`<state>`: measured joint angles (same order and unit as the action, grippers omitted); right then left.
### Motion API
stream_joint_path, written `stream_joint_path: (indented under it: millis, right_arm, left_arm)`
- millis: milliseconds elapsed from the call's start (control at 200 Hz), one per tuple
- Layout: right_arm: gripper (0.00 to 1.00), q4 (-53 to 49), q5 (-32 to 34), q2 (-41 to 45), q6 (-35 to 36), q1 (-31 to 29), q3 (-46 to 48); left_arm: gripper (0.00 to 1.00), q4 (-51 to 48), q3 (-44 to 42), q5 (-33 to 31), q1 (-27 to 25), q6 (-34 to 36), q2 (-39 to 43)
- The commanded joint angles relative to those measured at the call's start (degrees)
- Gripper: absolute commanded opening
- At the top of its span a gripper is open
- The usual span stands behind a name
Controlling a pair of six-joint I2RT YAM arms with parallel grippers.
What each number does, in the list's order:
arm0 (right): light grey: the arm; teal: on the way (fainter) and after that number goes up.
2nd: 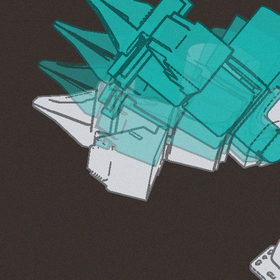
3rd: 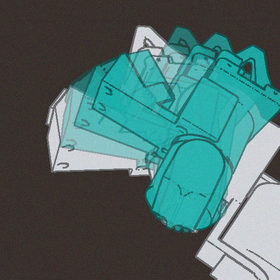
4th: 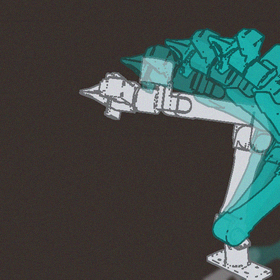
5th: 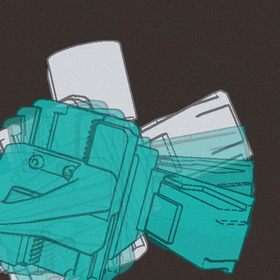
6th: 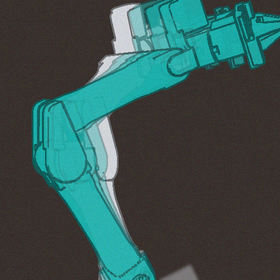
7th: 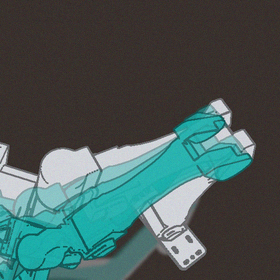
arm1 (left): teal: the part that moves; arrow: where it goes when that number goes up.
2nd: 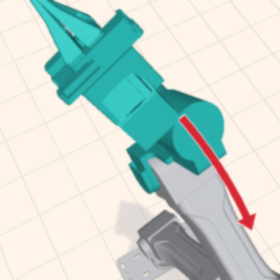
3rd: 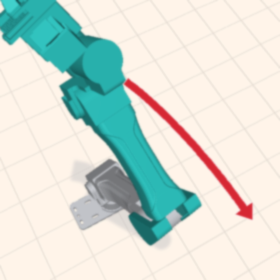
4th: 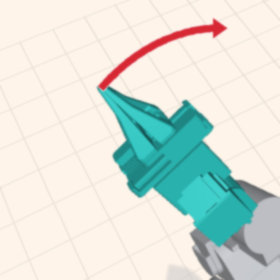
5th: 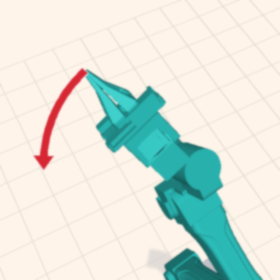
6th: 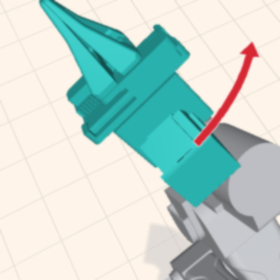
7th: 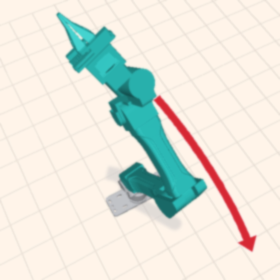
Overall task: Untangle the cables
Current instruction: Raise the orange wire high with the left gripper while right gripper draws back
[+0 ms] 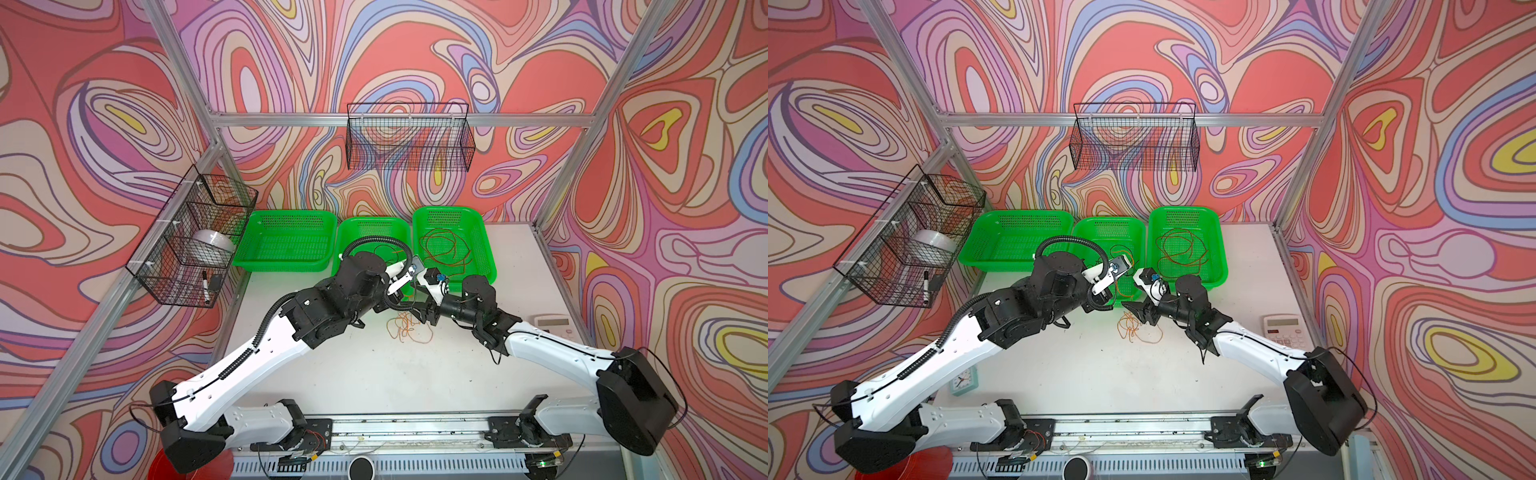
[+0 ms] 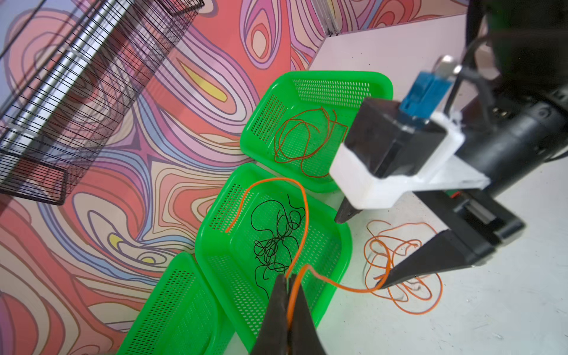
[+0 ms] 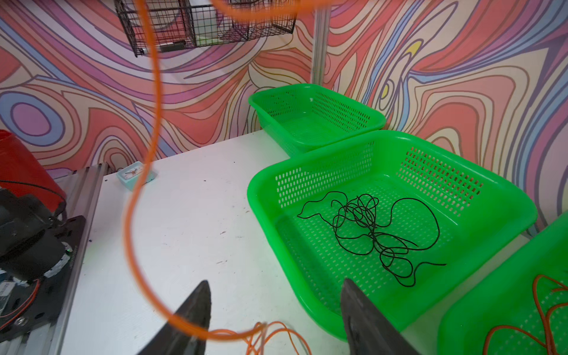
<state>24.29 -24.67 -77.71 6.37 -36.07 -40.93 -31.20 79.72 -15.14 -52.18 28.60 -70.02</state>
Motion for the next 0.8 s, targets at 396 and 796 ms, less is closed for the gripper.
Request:
stream_joint_path:
  millis: [396, 796]
  right_arm:
    - [0.17, 23.18, -1.35, -15.95, -15.42, -1.22, 1.66]
    - [0.13, 28.83, 4.77, -27.63, -20.48, -2.42, 4.55]
  left_arm:
    - [0.0, 14.29, 17.05, -0.45, -3.54, 9.83, -6.57]
    - [0.0, 15.64, 42.46, -3.59, -0.02, 21.38, -18.39]
